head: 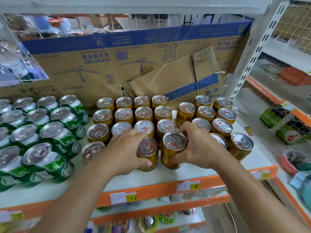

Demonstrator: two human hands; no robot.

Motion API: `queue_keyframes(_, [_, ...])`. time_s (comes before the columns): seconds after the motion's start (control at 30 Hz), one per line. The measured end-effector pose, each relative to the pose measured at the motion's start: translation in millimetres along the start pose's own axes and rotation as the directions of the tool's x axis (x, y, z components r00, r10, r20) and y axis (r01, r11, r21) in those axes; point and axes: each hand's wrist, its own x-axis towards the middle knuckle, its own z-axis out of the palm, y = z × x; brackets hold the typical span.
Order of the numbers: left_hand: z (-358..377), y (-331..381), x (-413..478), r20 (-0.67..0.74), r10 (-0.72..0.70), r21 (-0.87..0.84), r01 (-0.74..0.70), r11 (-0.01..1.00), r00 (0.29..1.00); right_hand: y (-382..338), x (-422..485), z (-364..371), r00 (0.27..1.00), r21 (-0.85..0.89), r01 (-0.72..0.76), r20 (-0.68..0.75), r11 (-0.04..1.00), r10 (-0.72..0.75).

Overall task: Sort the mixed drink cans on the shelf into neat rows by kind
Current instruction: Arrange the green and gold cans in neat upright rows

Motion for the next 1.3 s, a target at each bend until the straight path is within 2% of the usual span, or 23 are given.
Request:
queue_keyframes(0.1, [9, 7, 1, -0.013, -0.053, 0.048, 0.053, 0.997, 0.999, 1, 2, 9, 0.999, 0.003, 0.004, 0.049, 1.000, -0.004])
queue_keyframes(0.33, [20, 5, 2, -0.059, -0.142, -0.081, 0.138, 0.987, 0.988, 6, 5, 13, 0.998, 0.139, -0.001, 0.059, 0.990, -0.008])
queue_keyframes(0.57, [21, 11, -4, -0.130, -0.096, -0.029, 0.093, 0.995, 0.987, 14, 10, 16, 0.987, 0.038, -0.033, 0.159, 0.999, 0.026])
queue_keyframes(0.67, [18, 9, -3, -0.135, -0.068, -0.029, 0.065, 0.997, 0.989, 14, 13, 8, 0.985, -0.048, 0.026, 0.172, 0.998, -0.017])
queue_keyframes(0.73, [16, 11, 0, -0.160, -0.055, -0.082, 0.042, 0.996, 0.986, 15, 16, 5, 0.990, -0.099, 0.063, 0.132, 0.993, -0.050])
queue_keyframes(0.83, [13, 17, 12, -0.211, -0.010, -0.129, -0.018, 0.991, 0.978, 14, 19, 4, 0.996, -0.104, 0.093, -0.011, 0.990, -0.094])
queue_keyframes(1.0, [10, 23, 41, -0.147, 0.027, -0.024, -0.031, 0.999, 0.989, 11, 31, -6, 0.988, -0.137, 0.101, -0.105, 0.985, -0.116])
queue_keyframes(1.13, [1, 23, 68, -0.163, 0.071, 0.024, -0.068, 0.997, 0.984, 20, 57, -24, 0.977, -0.247, 0.014, -0.203, 0.969, -0.066])
queue_keyframes(1.3, [-4, 22, 100, -0.172, 0.027, 0.037, -0.021, 0.999, 0.985, 34, 98, -34, 0.985, -0.333, -0.053, -0.173, 0.941, -0.006])
